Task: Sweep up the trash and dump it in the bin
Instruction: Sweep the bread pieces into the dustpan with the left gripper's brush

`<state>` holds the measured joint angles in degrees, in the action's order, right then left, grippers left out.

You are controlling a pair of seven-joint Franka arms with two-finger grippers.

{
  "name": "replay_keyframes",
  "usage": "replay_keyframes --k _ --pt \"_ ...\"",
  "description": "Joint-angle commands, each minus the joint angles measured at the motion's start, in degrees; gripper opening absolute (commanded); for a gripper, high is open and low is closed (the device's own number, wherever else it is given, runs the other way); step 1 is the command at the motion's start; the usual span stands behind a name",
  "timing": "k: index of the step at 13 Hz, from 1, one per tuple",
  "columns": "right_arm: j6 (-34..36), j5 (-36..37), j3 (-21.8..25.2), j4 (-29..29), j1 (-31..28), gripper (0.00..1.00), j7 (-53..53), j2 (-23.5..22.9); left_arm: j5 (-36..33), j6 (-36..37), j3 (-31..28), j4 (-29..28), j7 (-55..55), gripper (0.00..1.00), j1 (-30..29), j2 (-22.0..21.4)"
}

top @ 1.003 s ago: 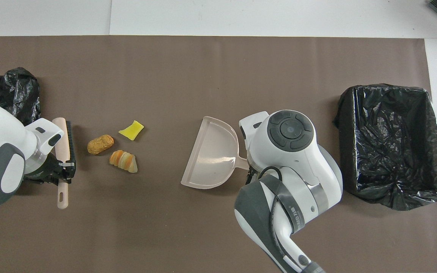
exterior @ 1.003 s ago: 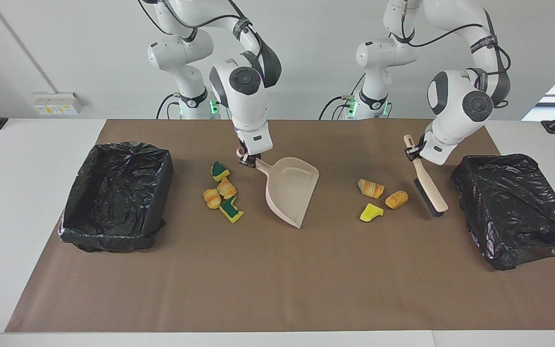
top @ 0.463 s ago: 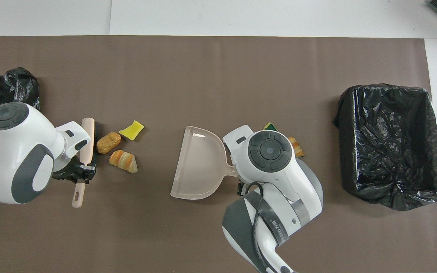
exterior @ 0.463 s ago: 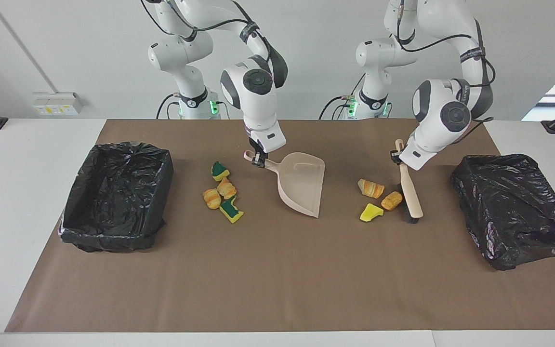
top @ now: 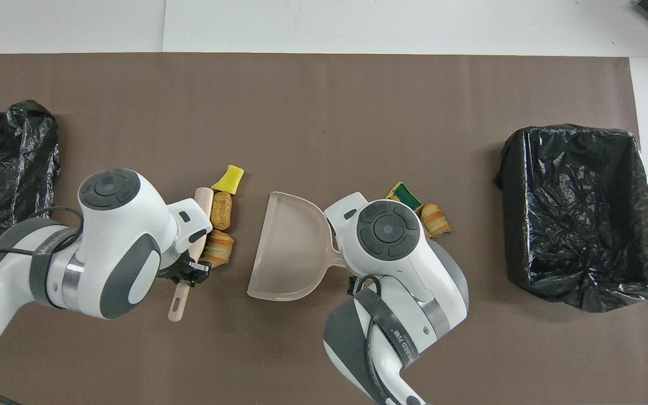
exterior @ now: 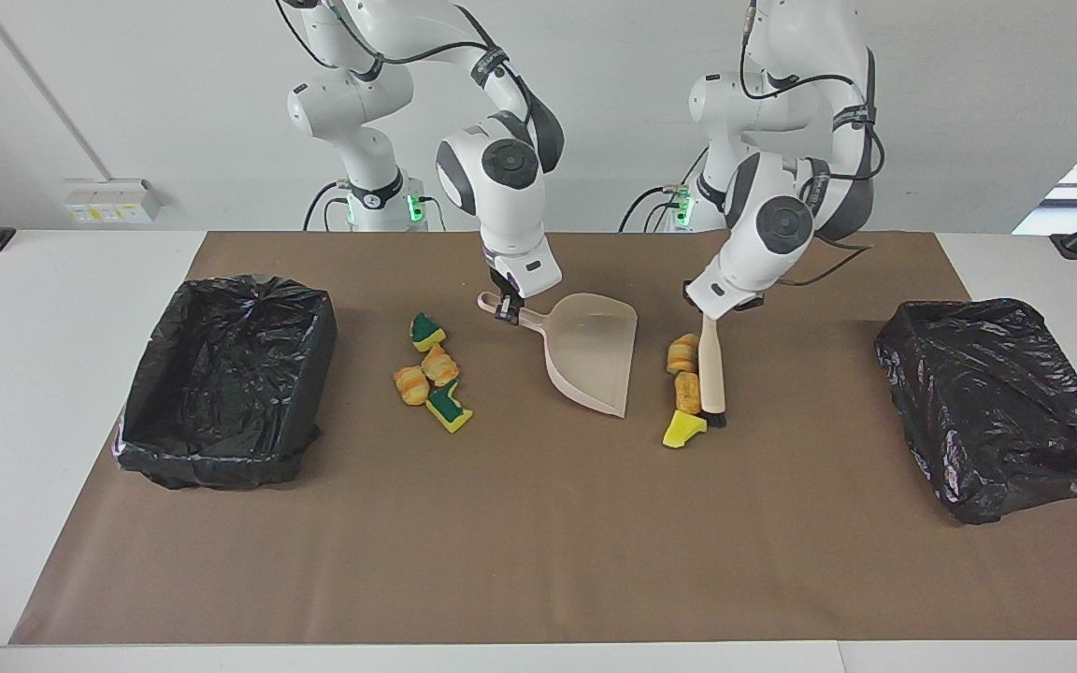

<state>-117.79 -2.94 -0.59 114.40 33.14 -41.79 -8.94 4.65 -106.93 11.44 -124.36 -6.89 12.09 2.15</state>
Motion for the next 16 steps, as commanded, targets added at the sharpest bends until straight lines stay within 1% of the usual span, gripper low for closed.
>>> replay_keyframes --k 1,3,4,7,9,10,12,14,15,16 --pt "-1.4 0.9 -0.2 1.4 -0.2 0.0 1.6 -1.0 5.1 -1.1 -0.9 -2.6 0.0 0.0 8.1 -2.8" --pt "-1.5 0.9 -0.2 1.3 -0.2 0.0 2.1 -1.2 8.5 -1.0 -0.9 -2.1 -1.6 0.0 13.2 -2.9" --pt "-1.5 0.9 -0.2 1.3 -0.2 0.0 2.8 -1.2 9.1 0.0 -0.8 -0.9 -2.8 0.0 15.1 -2.9" --pt "-1.5 0.9 -0.2 1.2 -0.2 0.0 2.9 -1.3 9.0 2.2 -1.2 5.0 -3.3 0.0 14.5 -2.9" --pt "-1.5 0.8 -0.2 1.0 -0.2 0.0 2.9 -1.4 8.3 2.4 -1.3 7.5 -1.6 0.0 10.3 -1.8" --pt "-1.5 0.8 -0.2 1.0 -0.2 0.0 2.9 -1.4 8.0 1.7 -1.4 8.7 1.6 0.0 8.1 -0.6" --pt "-1.5 0.8 -0.2 0.8 -0.2 0.0 2.9 -1.5 4.0 0.3 -1.4 10.2 11.2 0.0 4.1 0.6" --pt "-1.5 0.8 -0.2 0.8 -0.2 0.0 3.2 -1.4 -2.5 -3.2 -1.4 11.2 16.0 0.0 2.4 3.1" --pt "-1.5 0.8 -0.2 1.0 -0.2 0.0 3.8 -1.4 -5.8 -3.8 -1.4 13.0 18.6 0.0 0.5 5.4" --pt "-1.7 0.8 -0.2 1.0 -0.2 0.0 4.4 -1.4 -6.8 -3.7 -1.4 16.3 21.7 0.0 -1.1 8.1"
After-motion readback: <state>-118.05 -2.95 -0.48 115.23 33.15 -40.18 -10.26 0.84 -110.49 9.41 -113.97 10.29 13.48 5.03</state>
